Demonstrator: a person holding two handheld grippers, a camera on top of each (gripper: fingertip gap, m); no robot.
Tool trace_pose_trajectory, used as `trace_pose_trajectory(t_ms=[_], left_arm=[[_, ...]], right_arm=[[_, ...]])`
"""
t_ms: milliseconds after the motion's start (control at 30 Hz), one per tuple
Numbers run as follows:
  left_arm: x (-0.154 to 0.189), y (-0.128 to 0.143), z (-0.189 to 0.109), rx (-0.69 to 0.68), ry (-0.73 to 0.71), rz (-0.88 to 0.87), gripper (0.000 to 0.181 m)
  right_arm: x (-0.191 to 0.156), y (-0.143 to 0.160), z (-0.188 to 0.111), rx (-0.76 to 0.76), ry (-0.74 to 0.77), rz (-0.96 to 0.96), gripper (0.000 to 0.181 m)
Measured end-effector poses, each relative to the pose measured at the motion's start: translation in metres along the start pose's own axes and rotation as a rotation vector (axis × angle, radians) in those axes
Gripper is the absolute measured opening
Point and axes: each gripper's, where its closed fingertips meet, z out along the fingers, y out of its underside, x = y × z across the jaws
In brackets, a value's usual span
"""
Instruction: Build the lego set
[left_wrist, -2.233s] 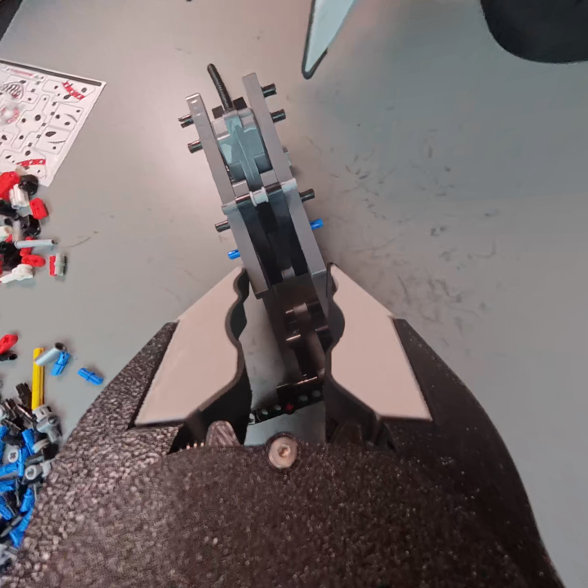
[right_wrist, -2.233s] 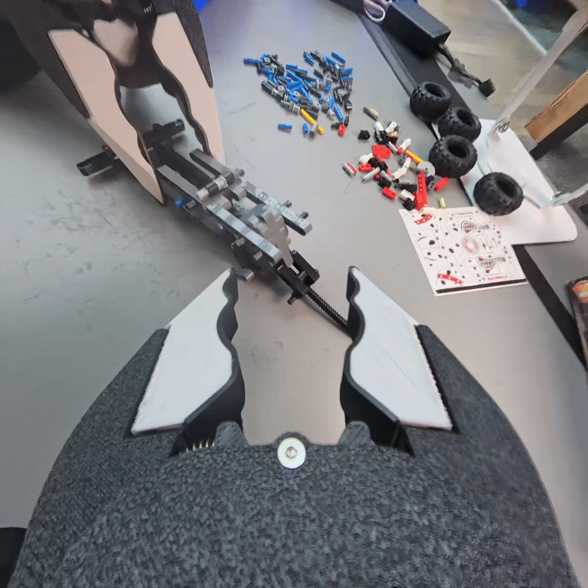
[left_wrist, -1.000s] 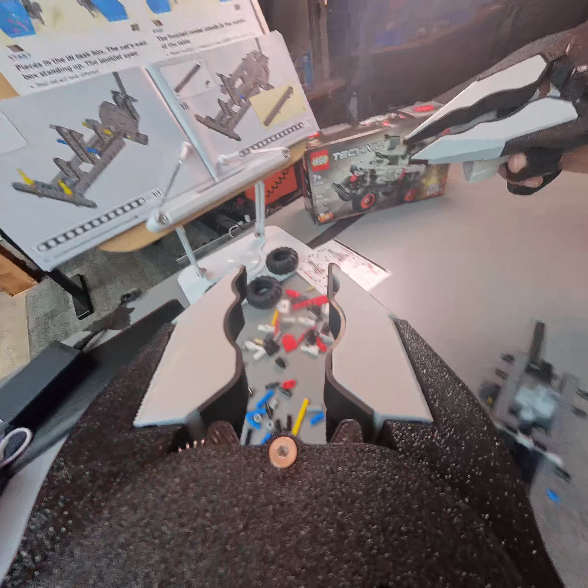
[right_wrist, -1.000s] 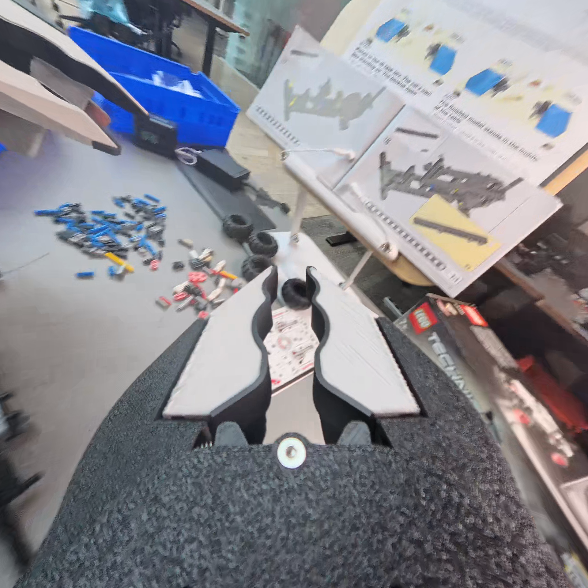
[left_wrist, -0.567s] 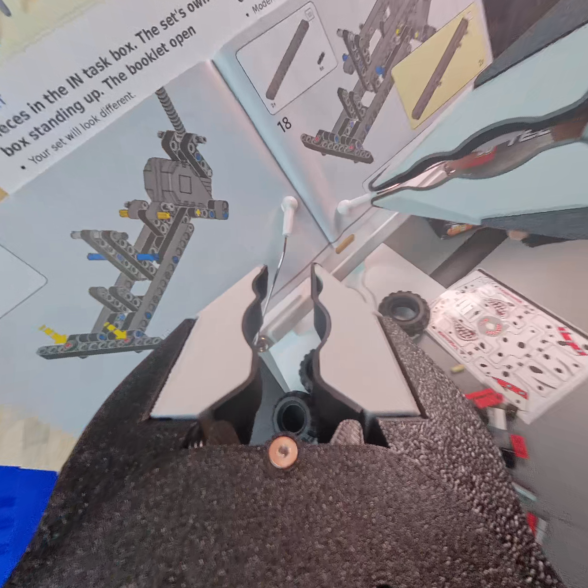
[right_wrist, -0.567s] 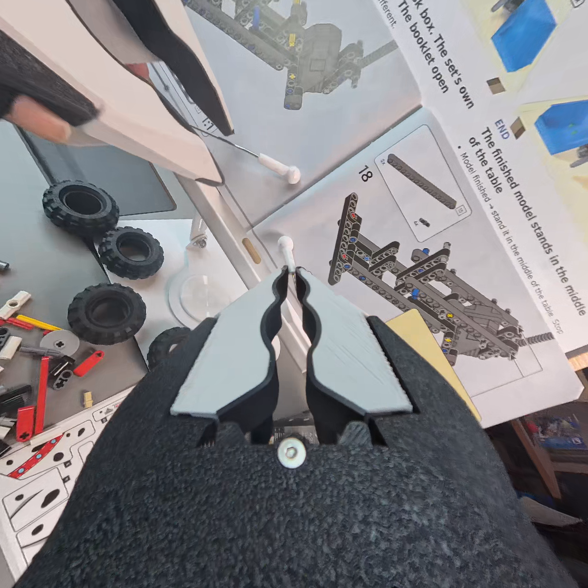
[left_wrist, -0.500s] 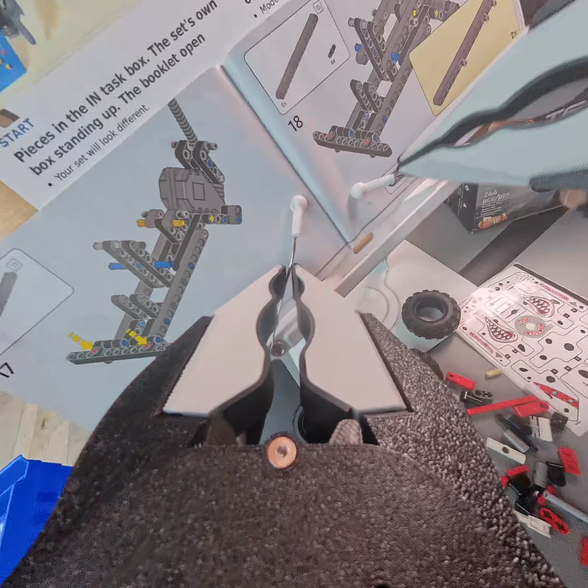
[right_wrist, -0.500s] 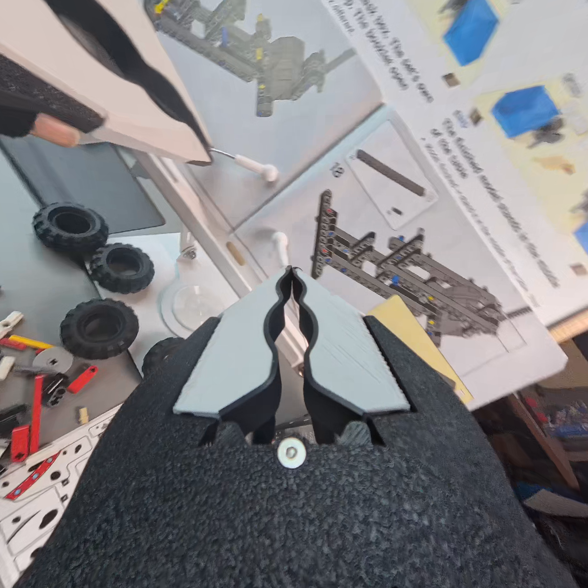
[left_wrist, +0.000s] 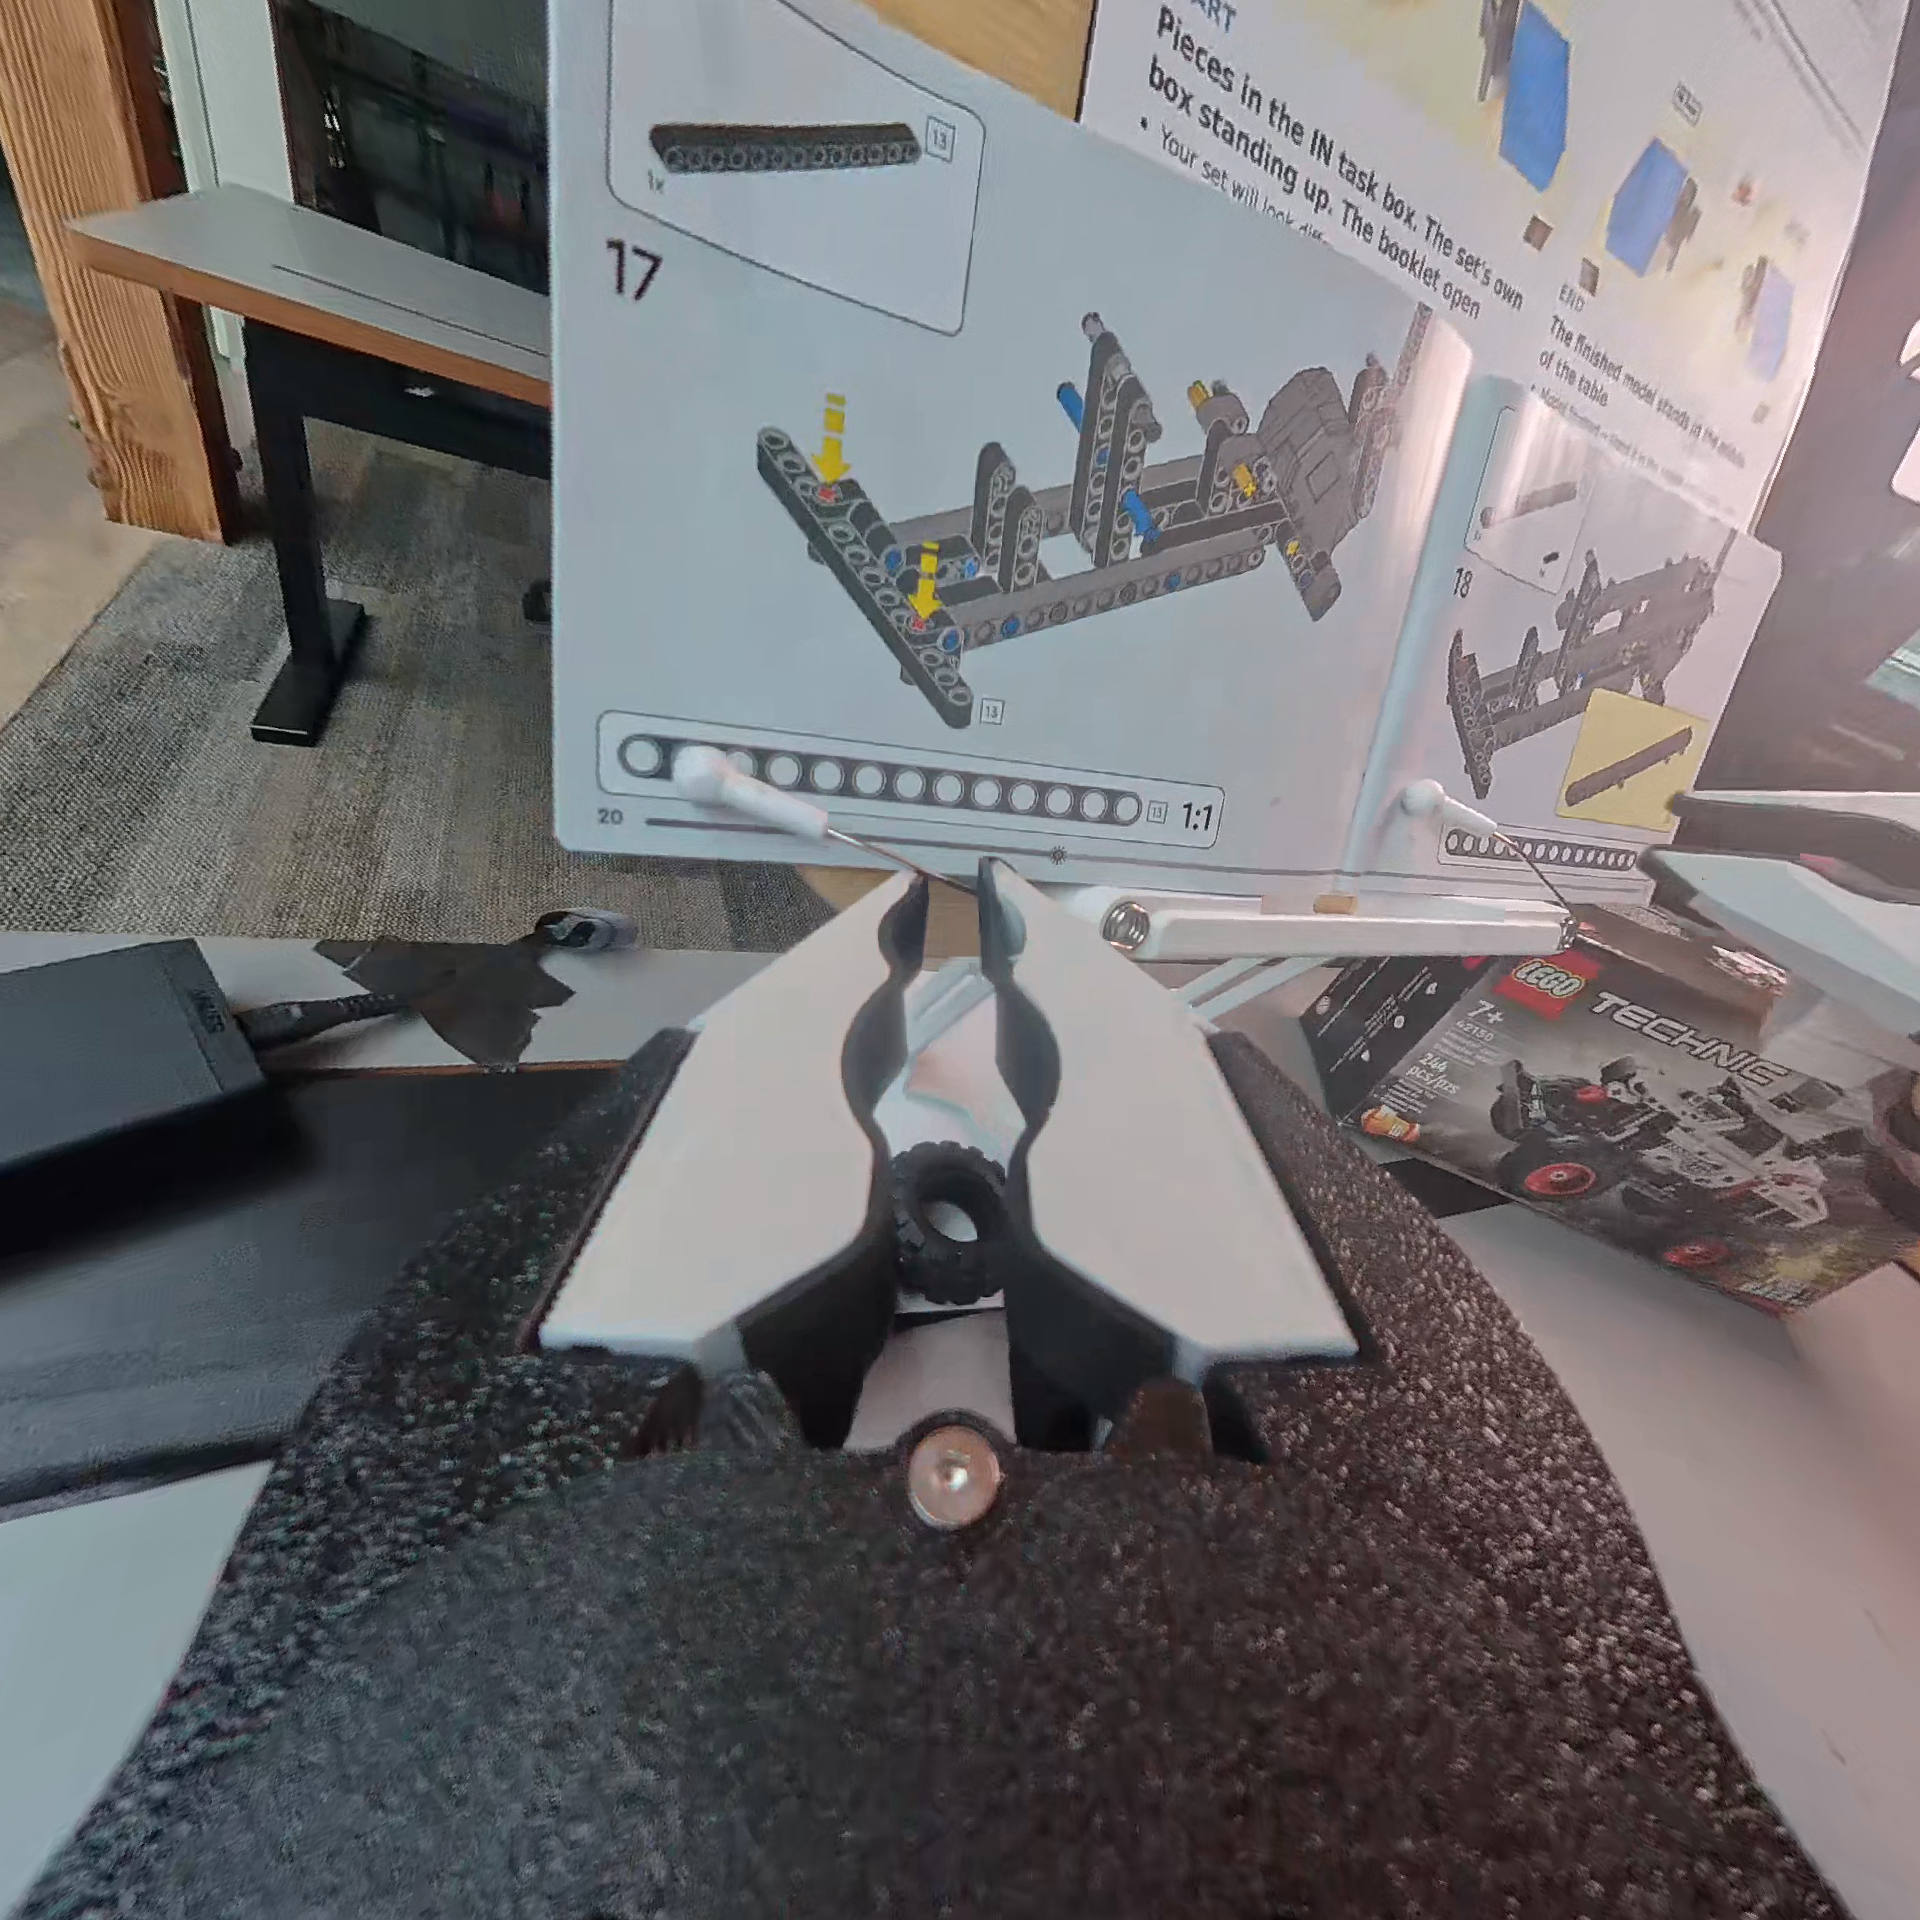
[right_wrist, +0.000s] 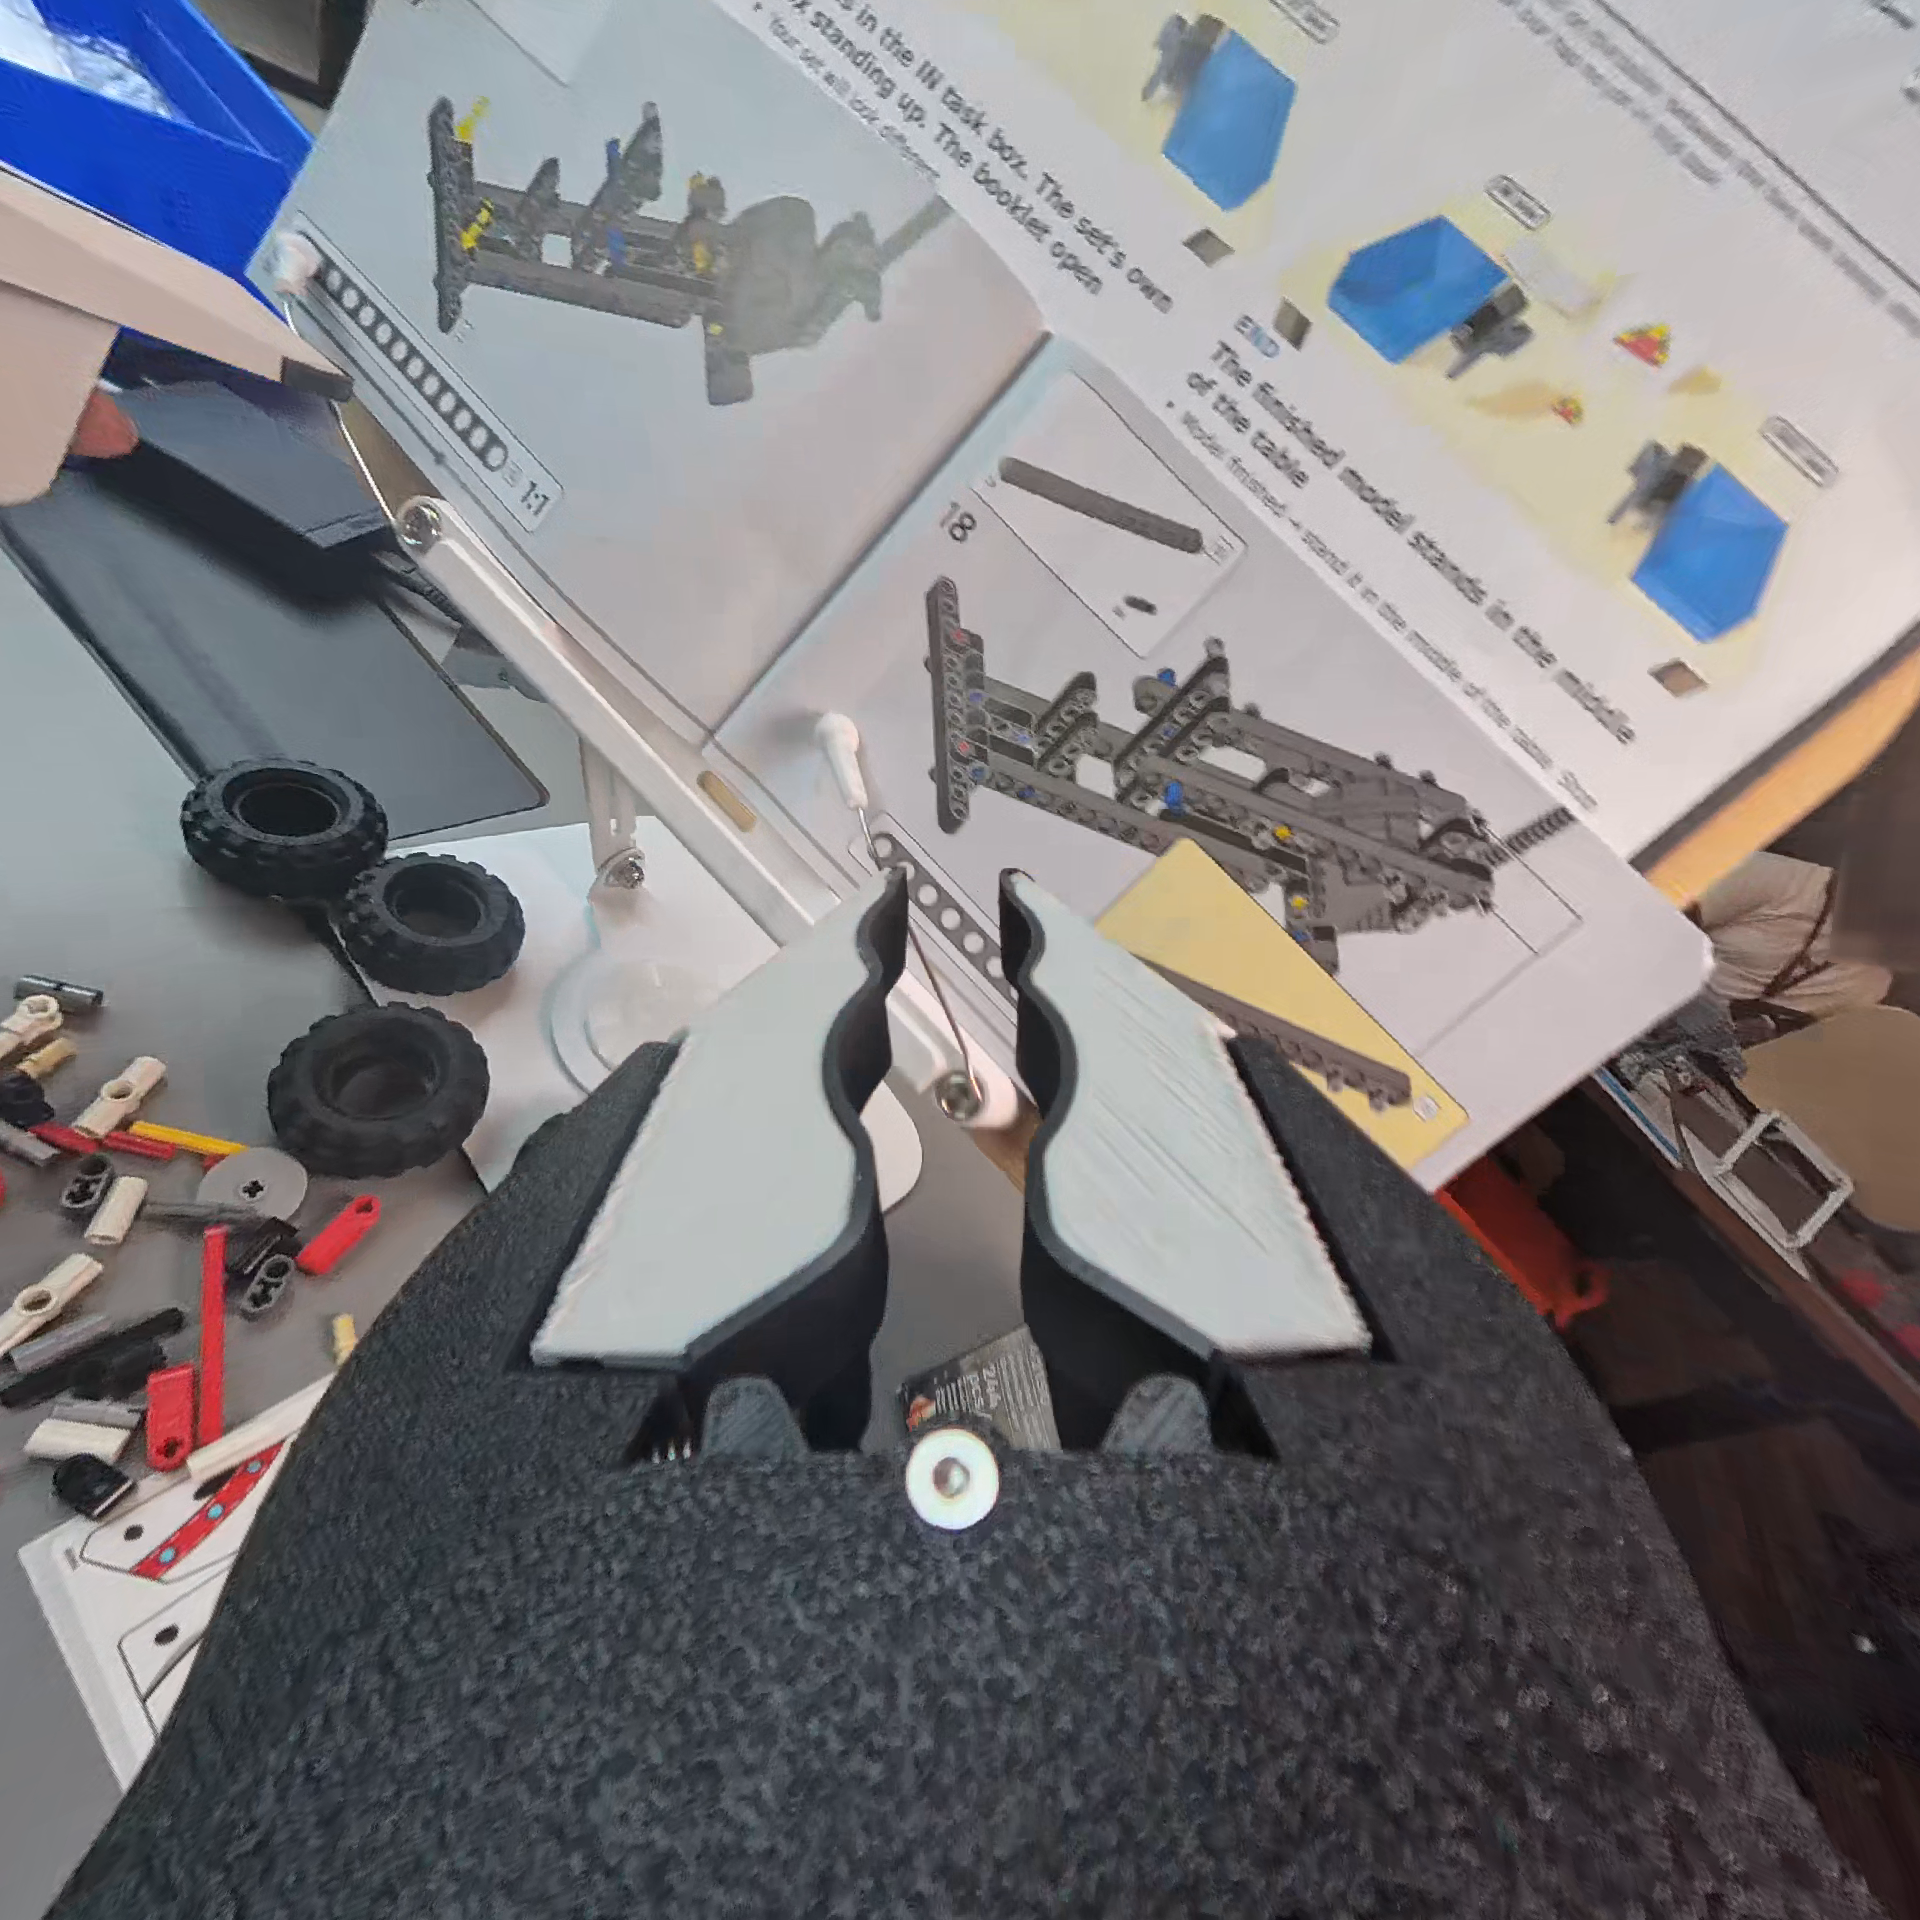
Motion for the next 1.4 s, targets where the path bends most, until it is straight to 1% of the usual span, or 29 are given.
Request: trace_pose_trajectory(t_ms=[67, 100, 200, 233, 267, 300, 333, 400, 467, 533, 567, 633, 700, 800, 833, 867, 900, 1033, 1100, 1167, 1267, 1333, 1367, 1400], left_arm=[[-0.001, 0.003, -0.004, -0.011, -0.008, 0.002, 0.014], [-0.001, 0.003, -0.006, -0.015, -0.017, 0.022, 0.012], [0.0, -0.004, -0.019, 0.007, -0.032, 0.097, 0.017], [0.001, -0.008, -0.023, 0.016, -0.032, 0.117, 0.019], [0.003, -0.012, -0.027, 0.025, -0.027, 0.133, 0.021], [0.006, -0.015, -0.03, 0.03, -0.017, 0.145, 0.023], [0.009, -0.017, -0.031, 0.027, -0.004, 0.155, 0.025], [0.018, -0.019, -0.032, 0.014, 0.021, 0.176, 0.029], [0.029, -0.019, -0.029, 0.003, 0.048, 0.203, 0.029], [0.043, -0.016, -0.024, -0.008, 0.074, 0.235, 0.029], [0.05, -0.014, -0.02, -0.012, 0.083, 0.252, 0.03], [0.064, -0.01, -0.012, -0.02, 0.098, 0.278, 0.029], [0.077, -0.006, -0.004, -0.029, 0.117, 0.279, 0.029], [0.089, 0.0, 0.003, -0.044, 0.135, 0.288, 0.03], [0.091, 0.001, 0.003, -0.046, 0.137, 0.297, 0.03], [0.092, 0.002, 0.003, -0.051, 0.137, 0.309, 0.03], [0.092, 0.003, 0.002, -0.058, 0.136, 0.322, 0.03], [0.083, 0.006, -0.001, -0.072, 0.124, 0.355, 0.032], [0.078, 0.008, 0.001, -0.079, 0.118, 0.342, 0.031], [0.078, 0.009, 0.002, -0.077, 0.124, 0.318, 0.031], [0.084, 0.012, 0.006, -0.076, 0.138, 0.313, 0.031], [0.088, 0.015, 0.008, -0.081, 0.148, 0.317, 0.032], [0.09, 0.017, 0.009, -0.086, 0.153, 0.319, 0.032], [0.091, 0.018, 0.008, -0.089, 0.157, 0.323, 0.032]], right_arm=[[-0.012, -0.005, 0.016, -0.033, -0.033, -0.017, 0.022], [-0.015, -0.006, 0.023, -0.044, -0.033, -0.03, 0.021], [-0.019, -0.005, 0.036, -0.075, -0.033, -0.06, 0.014], [-0.019, -0.003, 0.037, -0.083, -0.034, -0.065, 0.009], [-0.02, -0.003, 0.037, -0.08, -0.037, -0.069, 0.007], [-0.016, -0.003, 0.035, -0.075, -0.022, -0.065, 0.001], [-0.005, -0.004, 0.032, -0.065, 0.035, -0.055, 0.0], [0.013, -0.001, 0.022, -0.054, 0.084, 0.002, 0.0], [0.027, 0.01, 0.012, -0.068, 0.095, 0.097, 0.0], [0.03, 0.016, 0.003, -0.051, 0.079, 0.134, 0.0], [0.027, 0.014, 0.001, -0.033, 0.062, 0.115, 0.0], [0.015, 0.006, 0.001, -0.013, 0.024, 0.053, 0.013], [-0.004, 0.0, 0.012, -0.028, -0.043, 0.023, 0.024], [-0.015, 0.0, 0.034, -0.087, -0.044, -0.072, 0.021], [-0.016, 0.004, 0.04, -0.111, -0.039, -0.108, 0.017], [-0.011, 0.009, 0.044, -0.135, -0.013, -0.137, 0.006], [-0.009, 0.008, 0.043, -0.119, -0.007, -0.139, 0.002], [0.023, 0.011, 0.025, -0.071, 0.101, 0.054, 0.002], [0.04, 0.023, 0.013, -0.071, 0.163, 0.166, 0.004], [0.051, 0.042, 0.002, -0.078, 0.204, 0.303, 0.007], [0.048, 0.067, -0.011, -0.067, 0.191, 0.522, 0.01], [0.042, 0.074, -0.017, -0.035, 0.15, 0.629, 0.013], [0.038, 0.077, -0.019, -0.027, 0.119, 0.676, 0.016], [0.034, 0.076, -0.023, -0.012, 0.076, 0.695, 0.027]])
